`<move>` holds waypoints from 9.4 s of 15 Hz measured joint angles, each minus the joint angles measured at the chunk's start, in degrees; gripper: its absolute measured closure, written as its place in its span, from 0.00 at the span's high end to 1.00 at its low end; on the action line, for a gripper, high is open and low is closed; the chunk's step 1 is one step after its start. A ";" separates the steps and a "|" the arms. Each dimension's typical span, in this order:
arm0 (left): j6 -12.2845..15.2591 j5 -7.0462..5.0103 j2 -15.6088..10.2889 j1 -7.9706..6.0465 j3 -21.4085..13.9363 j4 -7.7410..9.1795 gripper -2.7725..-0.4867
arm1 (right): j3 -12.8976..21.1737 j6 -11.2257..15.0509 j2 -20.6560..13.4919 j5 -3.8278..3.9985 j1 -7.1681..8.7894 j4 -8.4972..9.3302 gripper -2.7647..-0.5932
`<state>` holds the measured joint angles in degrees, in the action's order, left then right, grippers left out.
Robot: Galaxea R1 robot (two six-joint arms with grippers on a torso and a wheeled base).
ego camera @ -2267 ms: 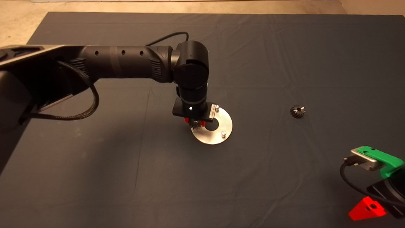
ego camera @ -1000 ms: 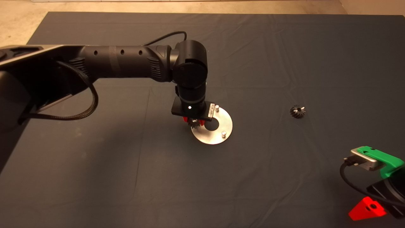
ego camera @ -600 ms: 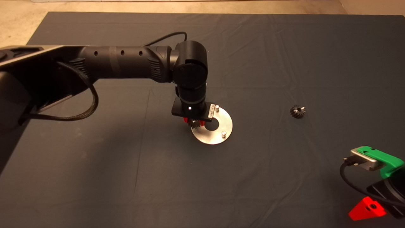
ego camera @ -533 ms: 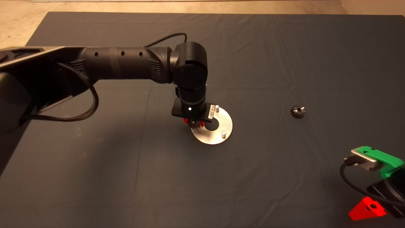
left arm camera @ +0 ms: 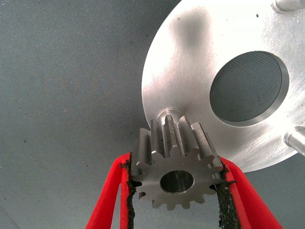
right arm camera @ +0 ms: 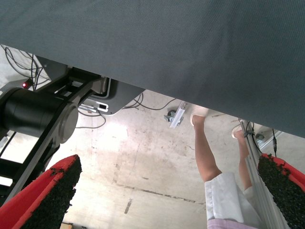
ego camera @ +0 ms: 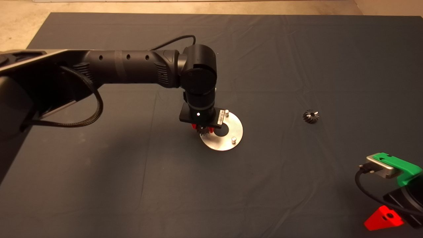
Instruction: Install three planetary gears onto the carrier pins
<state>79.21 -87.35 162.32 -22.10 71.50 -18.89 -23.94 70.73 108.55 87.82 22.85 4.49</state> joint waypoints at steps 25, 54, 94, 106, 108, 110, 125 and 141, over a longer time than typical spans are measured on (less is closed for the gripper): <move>-2.12 -0.06 0.39 -0.17 1.55 0.65 0.15 | 0.00 0.00 0.02 0.00 0.00 0.02 0.99; -1.74 0.27 -0.68 -1.33 0.35 0.24 0.41 | 0.00 0.00 0.02 0.00 0.00 0.04 0.99; -7.69 0.29 6.25 -2.65 17.58 1.42 0.68 | 0.00 0.00 0.80 0.00 0.00 0.30 0.99; -7.78 6.21 5.30 -1.27 16.10 -3.38 0.68 | 0.00 0.00 0.66 0.05 -0.02 0.35 0.99; -7.83 6.31 5.29 -1.24 16.10 -4.94 0.68 | 0.00 0.00 0.67 0.00 -0.02 0.35 0.99; -8.46 6.36 5.29 -0.91 16.10 -6.19 0.68 | 0.00 0.00 0.66 0.02 -0.02 0.35 0.99; -10.36 6.36 2.62 0.17 16.13 -8.39 0.68 | 0.00 0.00 0.48 0.02 -0.02 0.46 0.99; -10.58 8.96 3.21 0.66 16.18 -8.86 0.68 | 0.00 0.00 0.48 0.00 -0.02 0.48 0.99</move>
<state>68.63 -78.39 165.52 -21.44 87.67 -27.74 -23.94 70.73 109.03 87.82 22.82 4.96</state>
